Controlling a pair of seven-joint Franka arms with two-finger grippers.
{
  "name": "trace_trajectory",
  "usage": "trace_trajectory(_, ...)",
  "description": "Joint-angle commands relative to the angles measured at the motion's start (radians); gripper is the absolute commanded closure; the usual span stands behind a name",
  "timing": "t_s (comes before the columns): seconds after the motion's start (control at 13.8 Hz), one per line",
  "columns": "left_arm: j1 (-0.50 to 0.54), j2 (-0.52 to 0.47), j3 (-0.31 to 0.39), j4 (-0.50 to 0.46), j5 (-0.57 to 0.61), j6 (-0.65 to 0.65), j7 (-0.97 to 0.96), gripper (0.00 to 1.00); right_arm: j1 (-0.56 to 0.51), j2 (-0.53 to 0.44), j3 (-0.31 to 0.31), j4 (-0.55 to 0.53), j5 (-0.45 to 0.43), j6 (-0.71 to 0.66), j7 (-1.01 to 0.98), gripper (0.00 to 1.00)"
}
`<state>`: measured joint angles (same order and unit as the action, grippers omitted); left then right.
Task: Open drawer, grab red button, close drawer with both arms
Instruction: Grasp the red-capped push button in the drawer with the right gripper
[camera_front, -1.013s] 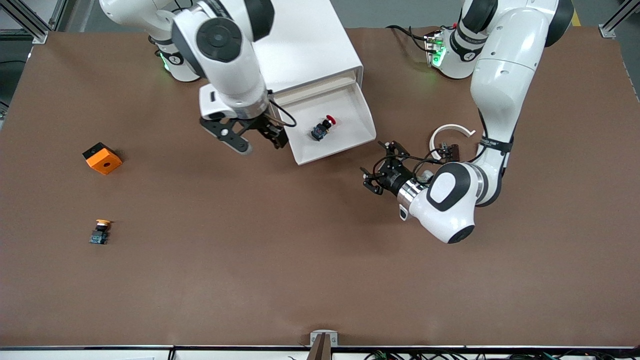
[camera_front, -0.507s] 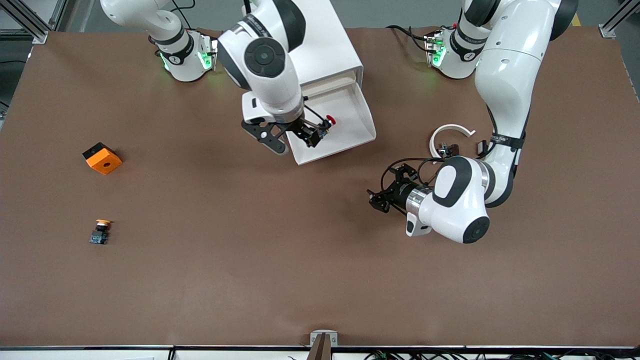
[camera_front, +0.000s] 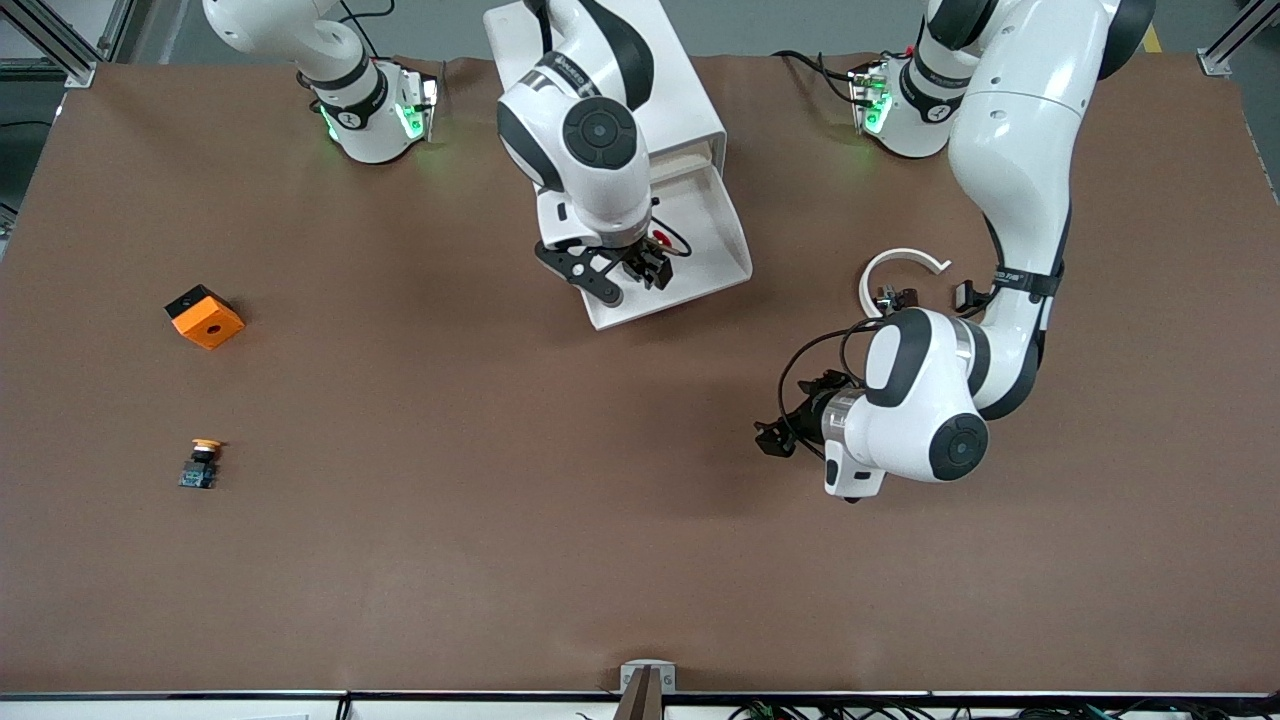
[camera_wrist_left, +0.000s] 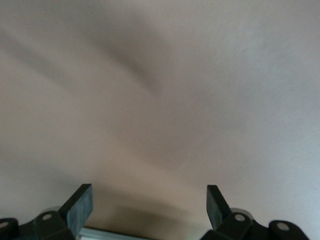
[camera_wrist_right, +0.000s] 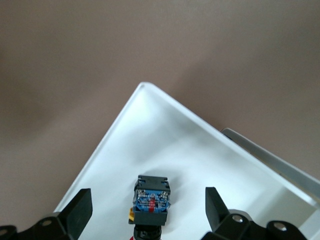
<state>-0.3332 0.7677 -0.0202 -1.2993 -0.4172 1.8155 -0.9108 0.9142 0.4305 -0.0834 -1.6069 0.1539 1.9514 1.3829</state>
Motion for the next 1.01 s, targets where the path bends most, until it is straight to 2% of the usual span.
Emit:
trace_trajectory(0.0,-0.004,-0.01,0.005,0.008,0.028,0.095,0.087,0.0,0.031,0.034,-0.015,0.019,0.012,0.012,0.016,0.0)
trace_trajectory(0.07,-0.009,-0.008,0.003,0.008,0.029,0.143,0.101,0.0,0.034,0.042,-0.015,0.019,0.012,0.021,0.018,0.0)
trace_trajectory(0.22,-0.012,-0.01,0.003,0.006,0.053,0.153,0.122,0.0,0.048,0.062,-0.015,0.018,0.01,0.044,0.037,0.0)
trace_trajectory(0.43,-0.052,-0.005,-0.003,0.005,0.196,0.185,0.136,0.0,0.048,0.071,-0.015,0.016,0.009,0.052,0.042,0.0)
trace_trajectory(0.58,-0.055,-0.005,-0.003,0.003,0.231,0.246,0.136,0.0,0.048,0.071,-0.015,0.015,0.009,0.052,0.042,0.0)
trace_trajectory(0.65,-0.056,-0.005,-0.003,0.002,0.233,0.263,0.138,0.0,0.048,0.071,-0.015,0.015,0.009,0.052,0.042,0.05)
trace_trajectory(0.72,-0.056,-0.007,-0.004,0.002,0.245,0.277,0.138,0.0,0.048,0.071,-0.015,0.015,0.007,0.05,0.042,0.24)
trace_trajectory(0.87,-0.079,-0.005,-0.004,0.002,0.267,0.278,0.138,0.0,0.054,0.07,-0.015,0.015,0.007,0.052,0.044,0.73)
trace_trajectory(0.94,-0.087,-0.005,-0.004,0.002,0.273,0.283,0.138,0.0,0.054,0.07,-0.015,0.015,0.007,0.05,0.051,0.92)
